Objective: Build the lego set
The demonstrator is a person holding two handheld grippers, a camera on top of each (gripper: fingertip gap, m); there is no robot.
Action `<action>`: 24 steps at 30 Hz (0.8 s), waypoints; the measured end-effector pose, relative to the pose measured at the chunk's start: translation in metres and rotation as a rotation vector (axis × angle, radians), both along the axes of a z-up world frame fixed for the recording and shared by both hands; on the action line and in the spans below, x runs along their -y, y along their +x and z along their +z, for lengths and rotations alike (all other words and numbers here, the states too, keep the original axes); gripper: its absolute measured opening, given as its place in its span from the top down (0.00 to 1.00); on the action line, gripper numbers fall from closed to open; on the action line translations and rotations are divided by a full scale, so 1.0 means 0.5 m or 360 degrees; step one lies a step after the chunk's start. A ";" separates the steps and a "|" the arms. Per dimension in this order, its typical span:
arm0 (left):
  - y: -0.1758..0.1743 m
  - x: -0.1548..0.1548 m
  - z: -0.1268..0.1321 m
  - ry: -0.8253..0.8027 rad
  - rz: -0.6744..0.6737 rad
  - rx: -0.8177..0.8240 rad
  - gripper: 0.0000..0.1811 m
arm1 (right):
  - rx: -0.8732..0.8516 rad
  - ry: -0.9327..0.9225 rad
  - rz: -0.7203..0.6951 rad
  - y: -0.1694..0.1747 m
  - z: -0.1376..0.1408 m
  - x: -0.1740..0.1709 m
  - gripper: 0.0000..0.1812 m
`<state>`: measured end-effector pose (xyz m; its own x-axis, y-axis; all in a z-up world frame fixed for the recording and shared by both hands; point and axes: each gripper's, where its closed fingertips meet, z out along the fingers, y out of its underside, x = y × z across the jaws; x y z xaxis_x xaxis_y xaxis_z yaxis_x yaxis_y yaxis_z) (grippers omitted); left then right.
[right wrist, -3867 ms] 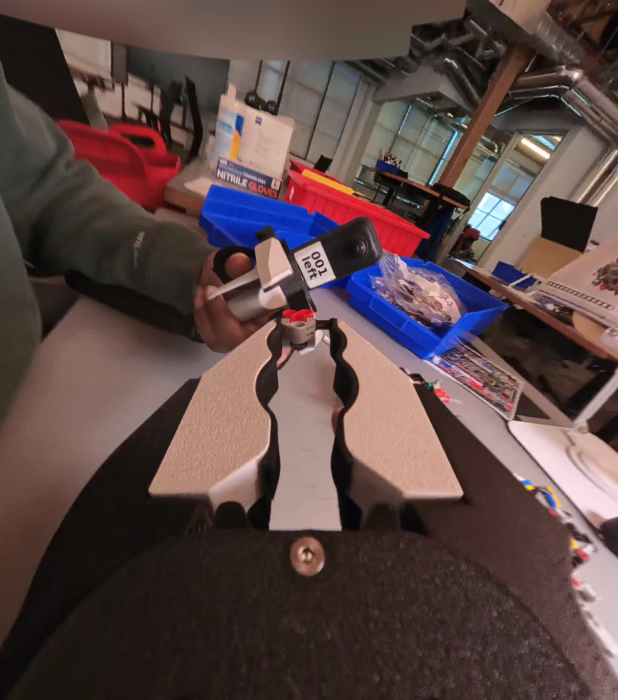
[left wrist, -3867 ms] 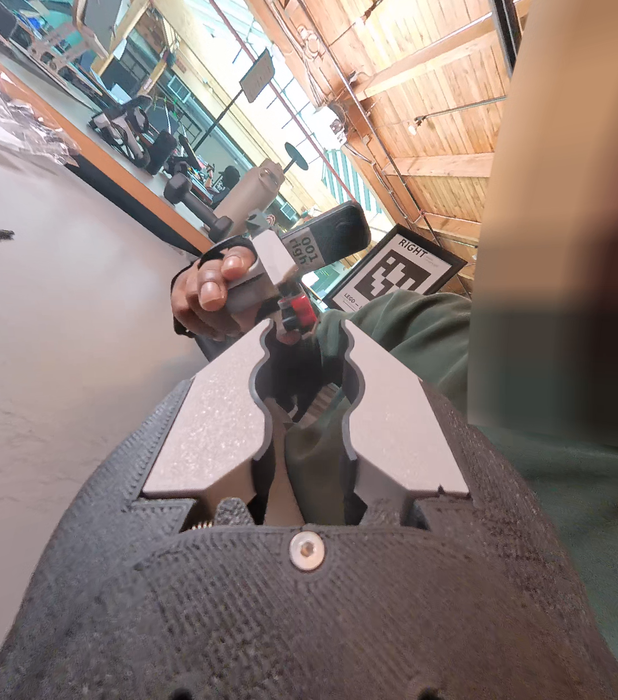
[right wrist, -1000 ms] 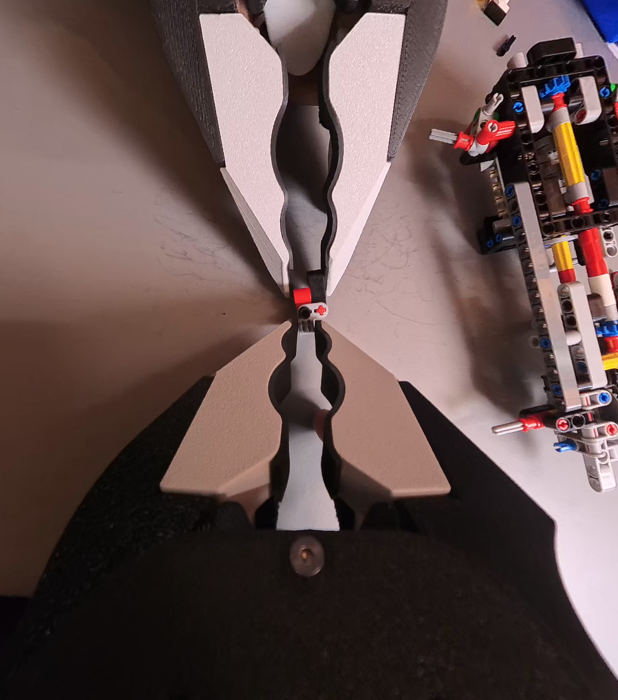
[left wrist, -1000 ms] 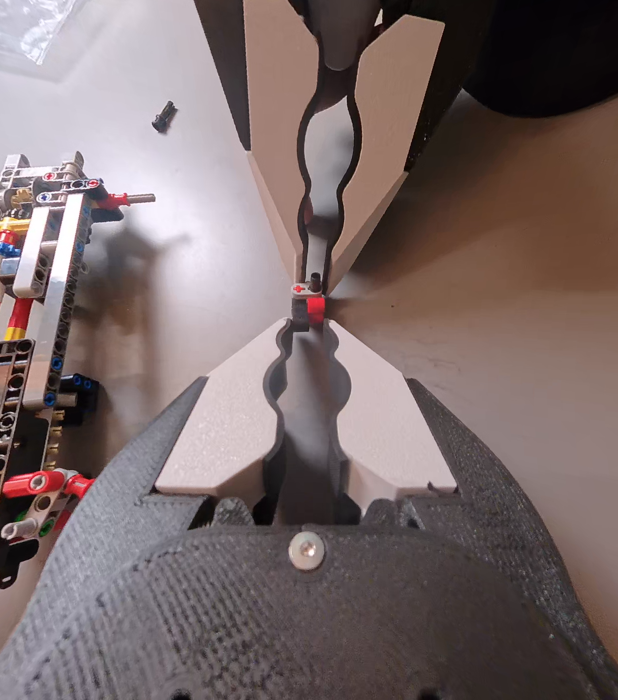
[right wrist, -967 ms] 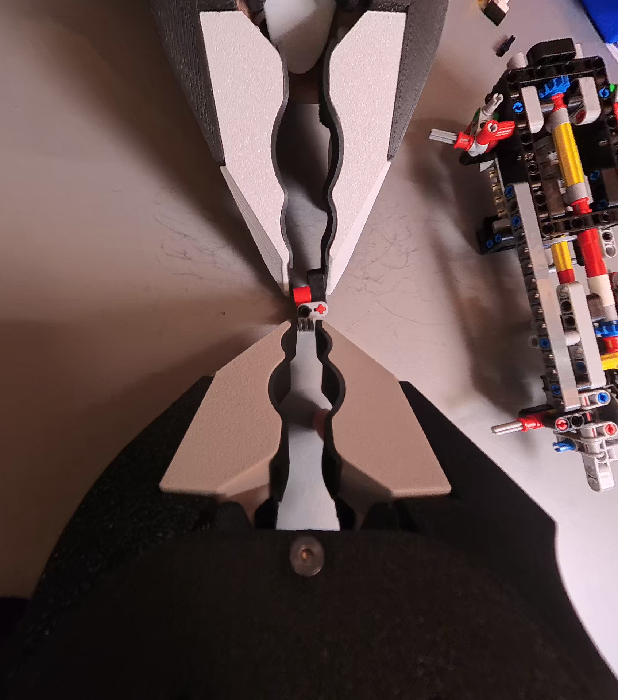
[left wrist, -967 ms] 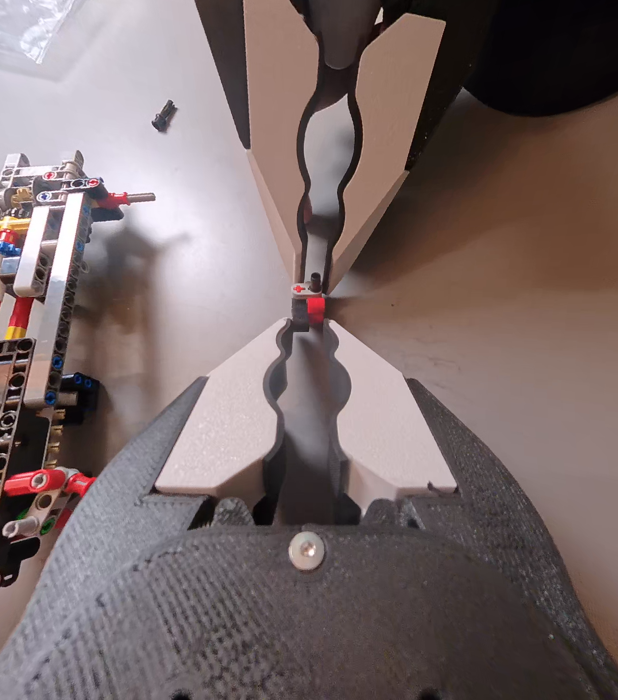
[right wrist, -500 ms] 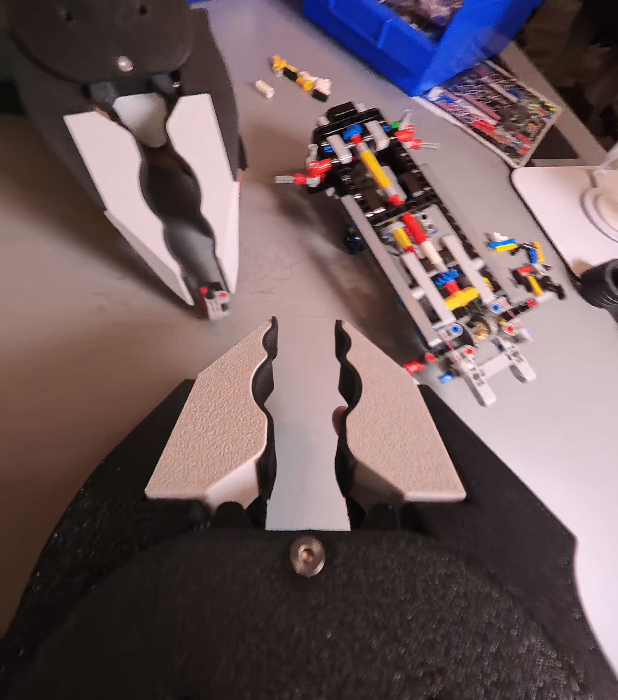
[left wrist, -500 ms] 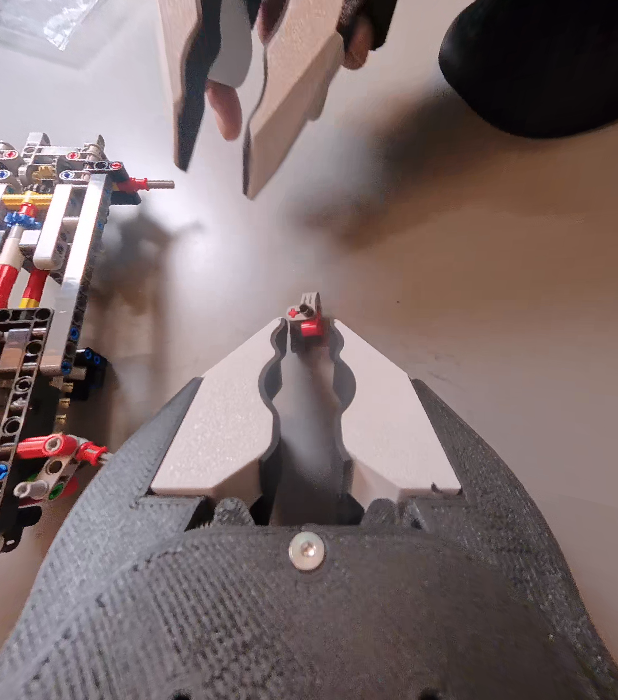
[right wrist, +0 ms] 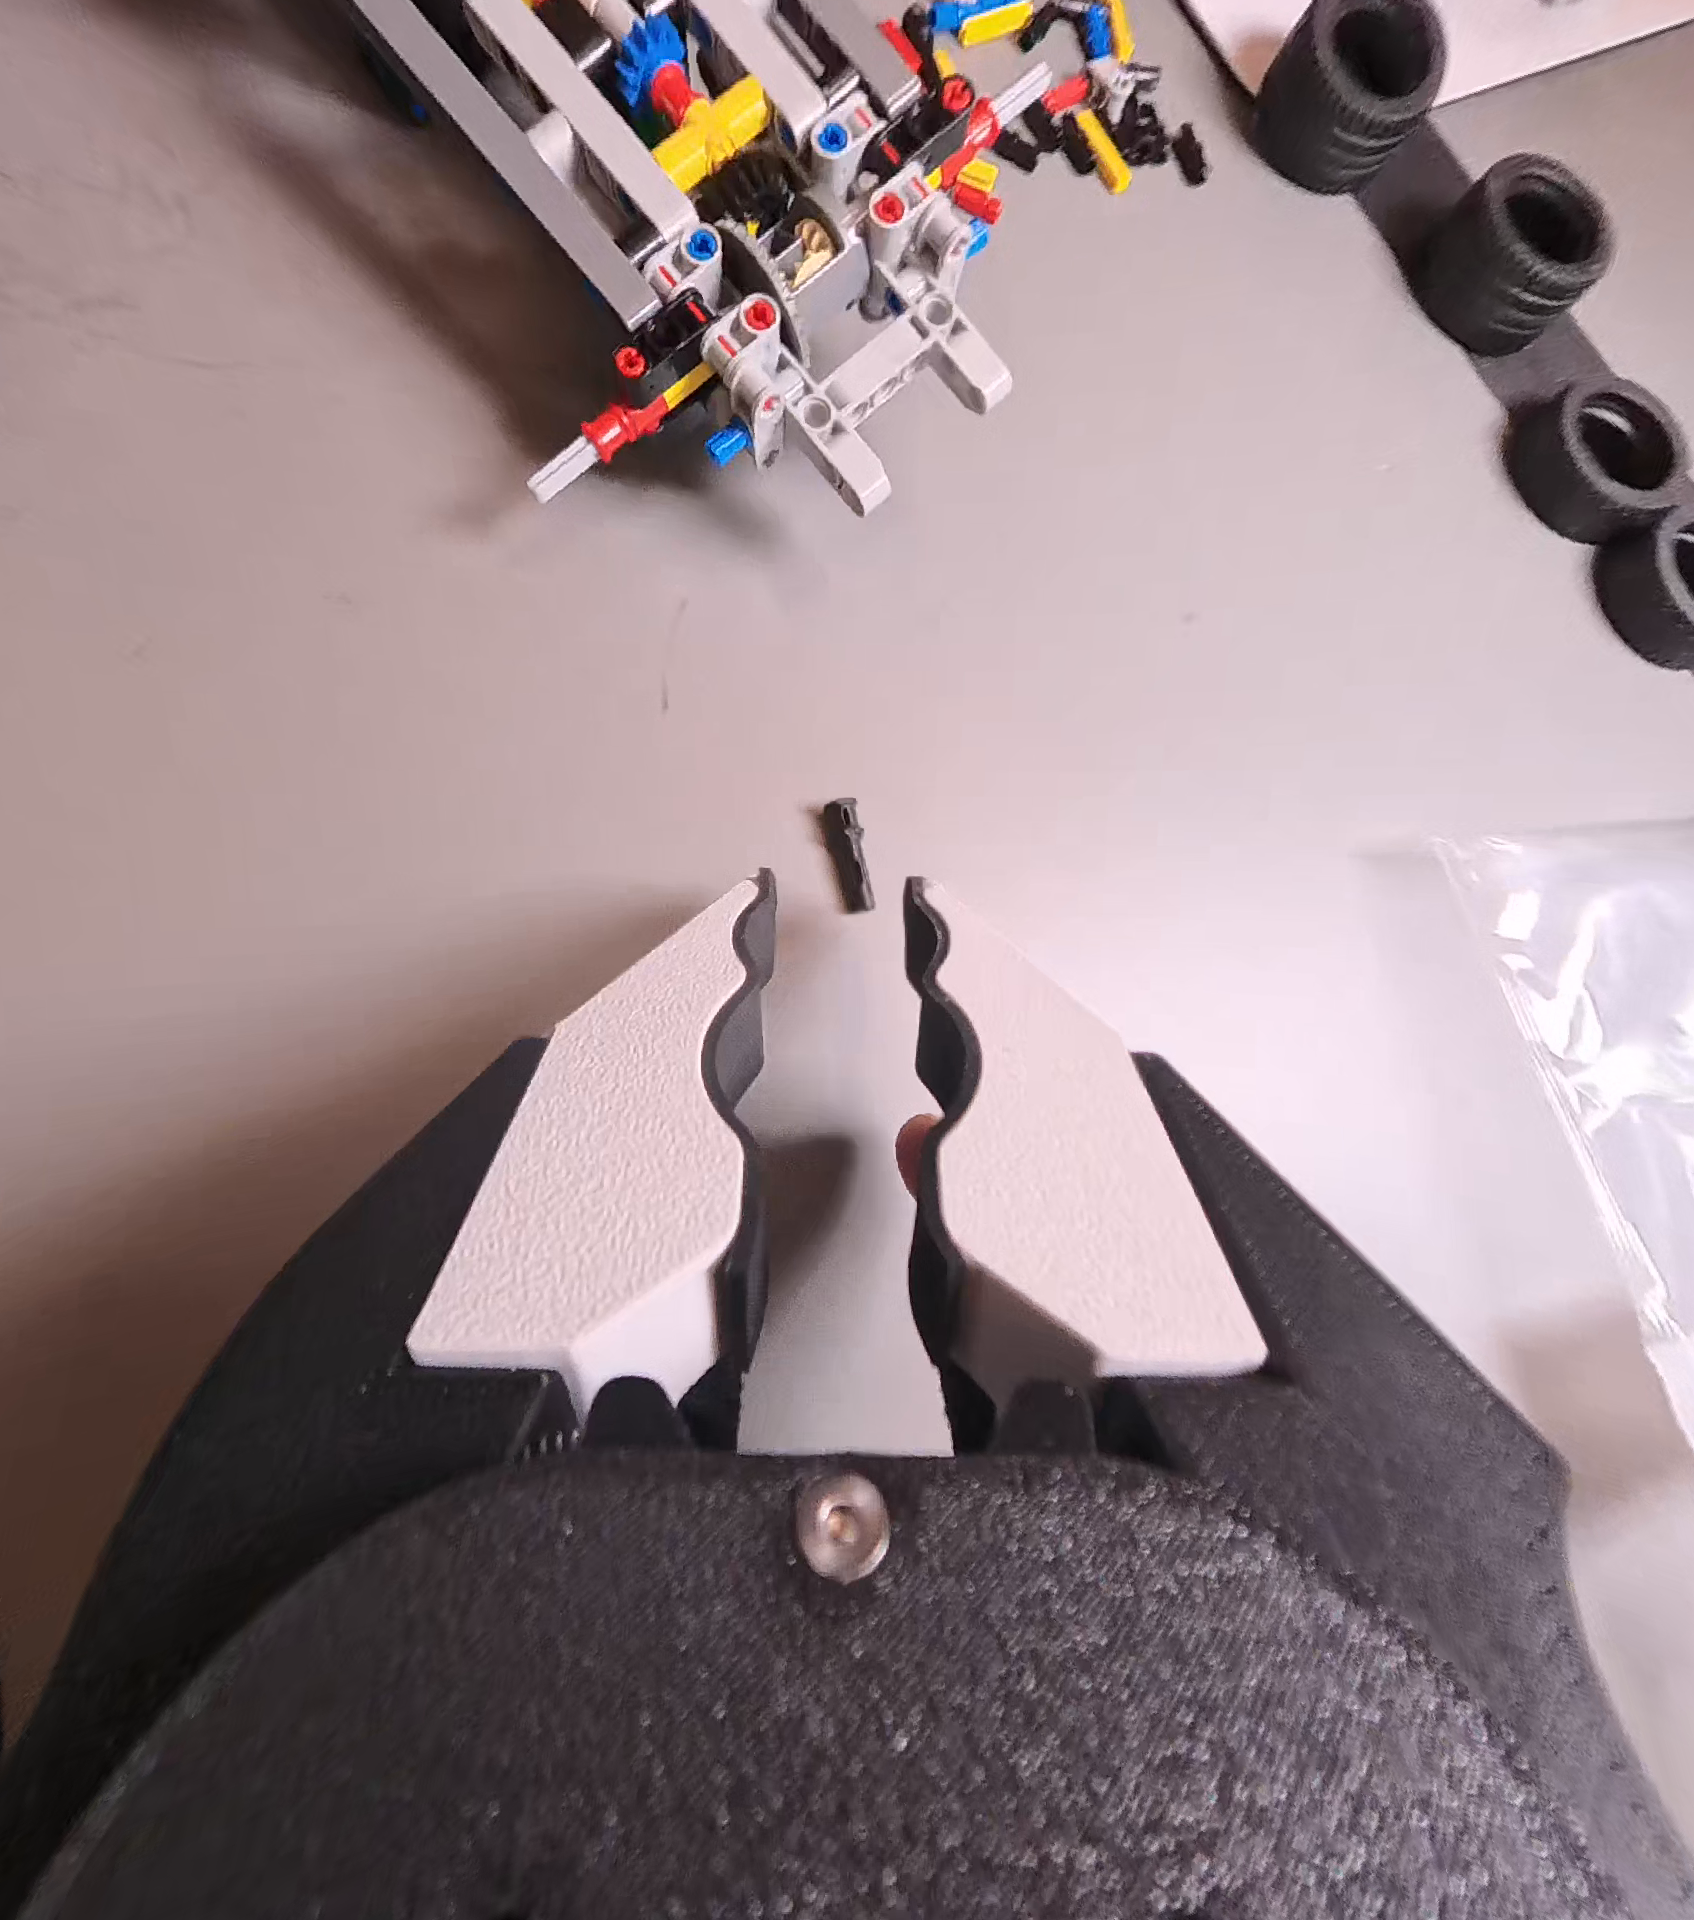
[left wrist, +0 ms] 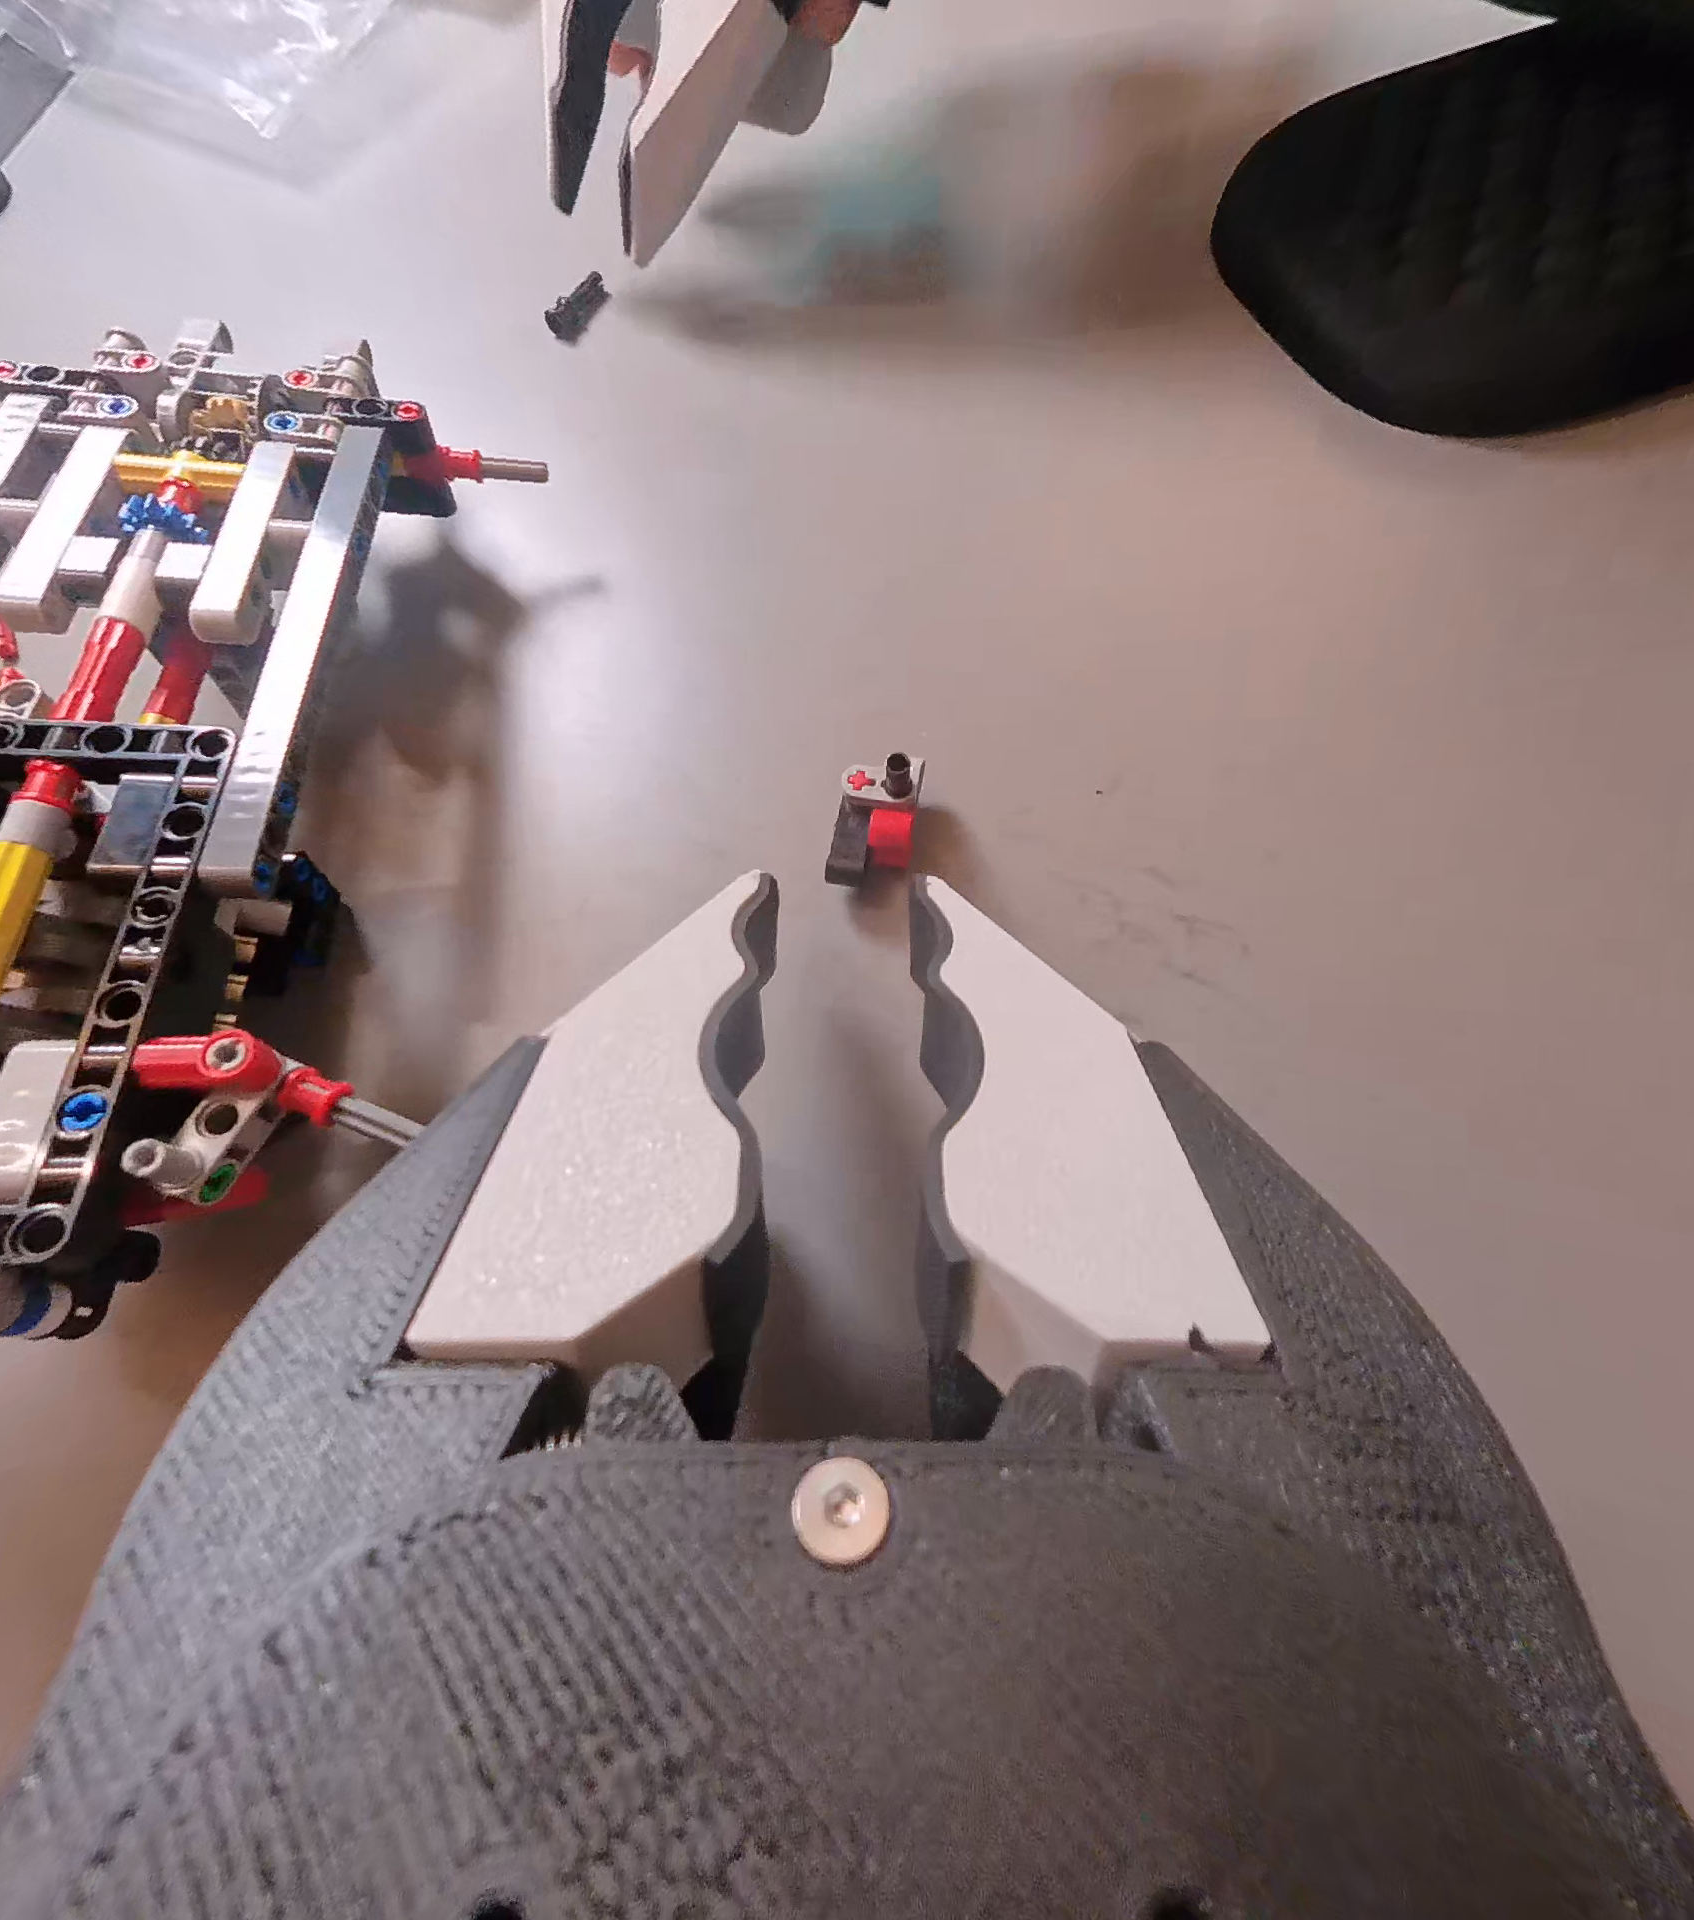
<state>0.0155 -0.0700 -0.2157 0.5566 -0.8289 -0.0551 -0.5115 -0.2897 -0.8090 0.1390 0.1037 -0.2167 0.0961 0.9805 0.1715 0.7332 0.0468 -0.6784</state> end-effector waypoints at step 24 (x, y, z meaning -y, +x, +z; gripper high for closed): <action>-0.024 -0.012 0.219 0.1136 0.0306 0.0101 0.79 | -0.1285 -0.1857 0.0129 -0.290 0.234 0.333 1.00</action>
<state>0.0033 -0.0639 -0.1064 0.7081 -0.4914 -0.5070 -0.4510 0.2378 -0.8603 -0.0061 -0.0630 -0.0995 -0.2852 0.5269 -0.8007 0.1545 -0.7992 -0.5809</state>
